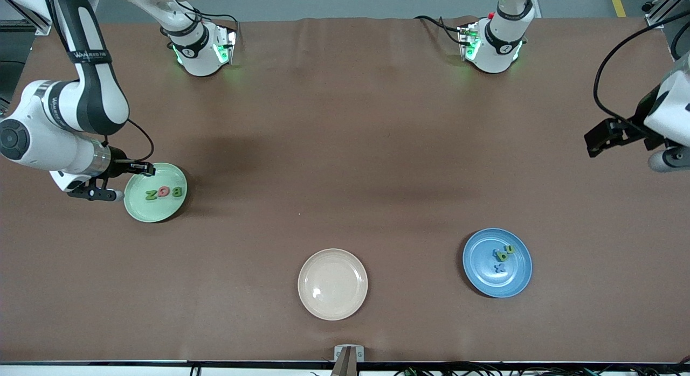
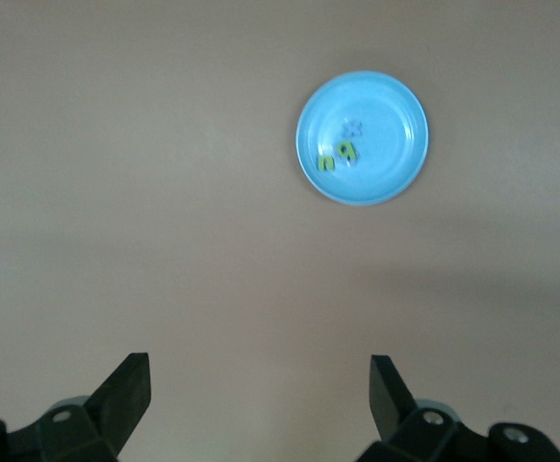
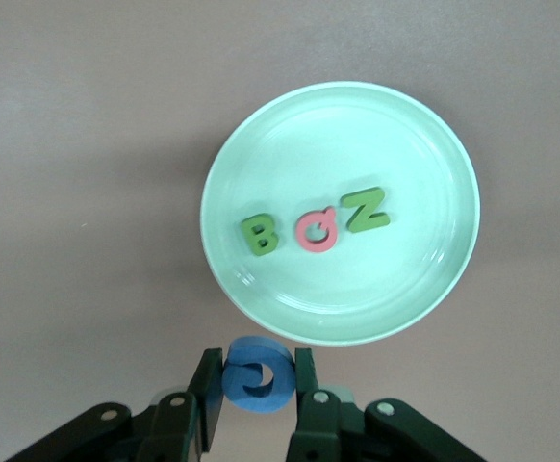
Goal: Sort upper and lower case letters into plates
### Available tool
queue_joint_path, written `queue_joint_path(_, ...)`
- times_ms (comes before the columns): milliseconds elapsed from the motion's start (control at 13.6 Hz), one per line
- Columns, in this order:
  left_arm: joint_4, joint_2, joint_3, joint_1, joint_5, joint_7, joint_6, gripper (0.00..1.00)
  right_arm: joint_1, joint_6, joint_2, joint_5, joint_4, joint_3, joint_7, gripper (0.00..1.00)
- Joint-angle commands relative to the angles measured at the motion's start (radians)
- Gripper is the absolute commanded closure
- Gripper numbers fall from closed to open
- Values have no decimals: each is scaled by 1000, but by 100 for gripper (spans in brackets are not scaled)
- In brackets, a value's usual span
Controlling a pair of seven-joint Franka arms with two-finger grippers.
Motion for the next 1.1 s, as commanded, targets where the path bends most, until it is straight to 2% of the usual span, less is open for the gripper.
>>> queue_joint_path(0,-210,-150,150,-89,-93,32,77,0,-21,115,13,-17,-78,22,-12,86)
queue_joint_path(147,-290,-204,146,-85,-95,43,117,0,-28,147,50,-17,-87,22,-26,86)
queue_joint_path(368,-298,-204,145,-82,-99,44,120,0,-47,228,88,-17,-123,22,-43,86)
queue_joint_path(1029,-298,-186,131,-97,-99,47,164,0,-70,291,176,-17,-132,22,-58,80)
